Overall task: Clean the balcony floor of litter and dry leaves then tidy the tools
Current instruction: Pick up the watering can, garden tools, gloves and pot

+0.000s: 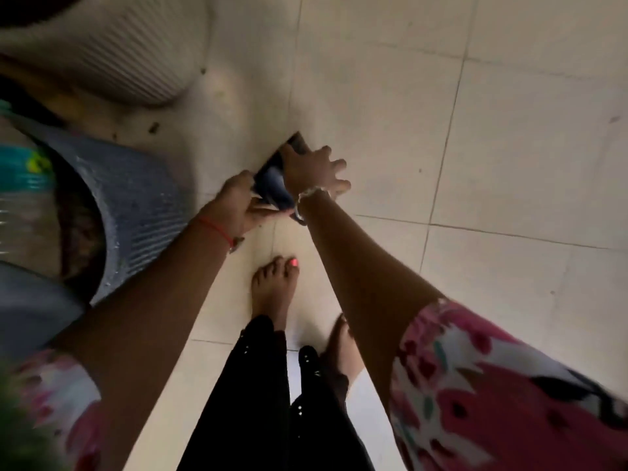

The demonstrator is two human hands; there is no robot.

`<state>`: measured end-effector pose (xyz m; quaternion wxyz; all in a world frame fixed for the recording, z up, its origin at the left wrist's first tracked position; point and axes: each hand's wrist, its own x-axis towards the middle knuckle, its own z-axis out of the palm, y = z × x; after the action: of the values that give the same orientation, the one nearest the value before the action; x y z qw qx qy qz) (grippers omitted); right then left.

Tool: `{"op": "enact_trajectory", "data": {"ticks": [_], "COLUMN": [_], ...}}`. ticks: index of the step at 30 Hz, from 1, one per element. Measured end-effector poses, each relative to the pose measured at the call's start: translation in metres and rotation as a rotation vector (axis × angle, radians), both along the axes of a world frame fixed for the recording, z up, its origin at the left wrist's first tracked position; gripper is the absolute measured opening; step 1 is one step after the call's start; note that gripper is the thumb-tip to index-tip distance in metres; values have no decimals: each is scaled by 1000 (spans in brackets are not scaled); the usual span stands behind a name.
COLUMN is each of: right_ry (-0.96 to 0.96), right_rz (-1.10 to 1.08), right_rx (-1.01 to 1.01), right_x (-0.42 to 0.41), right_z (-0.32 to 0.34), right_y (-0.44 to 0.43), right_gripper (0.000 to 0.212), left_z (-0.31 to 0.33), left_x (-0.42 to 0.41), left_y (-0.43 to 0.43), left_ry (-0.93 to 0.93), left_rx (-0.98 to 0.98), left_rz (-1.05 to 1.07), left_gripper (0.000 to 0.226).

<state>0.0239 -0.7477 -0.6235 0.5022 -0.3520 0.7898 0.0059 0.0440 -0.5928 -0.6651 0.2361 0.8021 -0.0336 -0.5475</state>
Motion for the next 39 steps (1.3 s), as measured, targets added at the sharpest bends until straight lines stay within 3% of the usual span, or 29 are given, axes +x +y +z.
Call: {"op": "enact_trajectory", "data": {"ticks": [3, 7, 12, 15, 19, 24, 31, 39], "right_ry": [-80, -124, -146, -205, -275, -301, -187, -91], "right_rz": [-176, -326, -404, -510, -663, -698, -811, -1144], "right_rx": [6, -139, -183, -249, -442, -646, -891, -932], "right_x": [-29, -79, -160, -205, -258, -310, -342, -309], "right_z": [25, 91, 230, 336, 479, 616, 725, 753], "right_y": [13, 33, 31, 41, 76, 144, 281, 441], "right_gripper": [41, 24, 25, 28, 23, 15, 14, 17], "left_z": [27, 130, 276, 388, 533, 673, 774, 800], "left_x": [7, -16, -78, -109, -151, -183, -211, -227], "left_y": [-45, -86, -99, -120, -117, -79, 27, 142], "left_ry": [178, 181, 207, 167, 339, 558, 595, 696], "left_rx": [6, -59, -107, -169, -285, -432, -600, -600], "left_rz": [285, 318, 244, 56, -233, -600, -943, -1302], "left_gripper": [38, 66, 44, 41, 52, 58, 40, 33]}}
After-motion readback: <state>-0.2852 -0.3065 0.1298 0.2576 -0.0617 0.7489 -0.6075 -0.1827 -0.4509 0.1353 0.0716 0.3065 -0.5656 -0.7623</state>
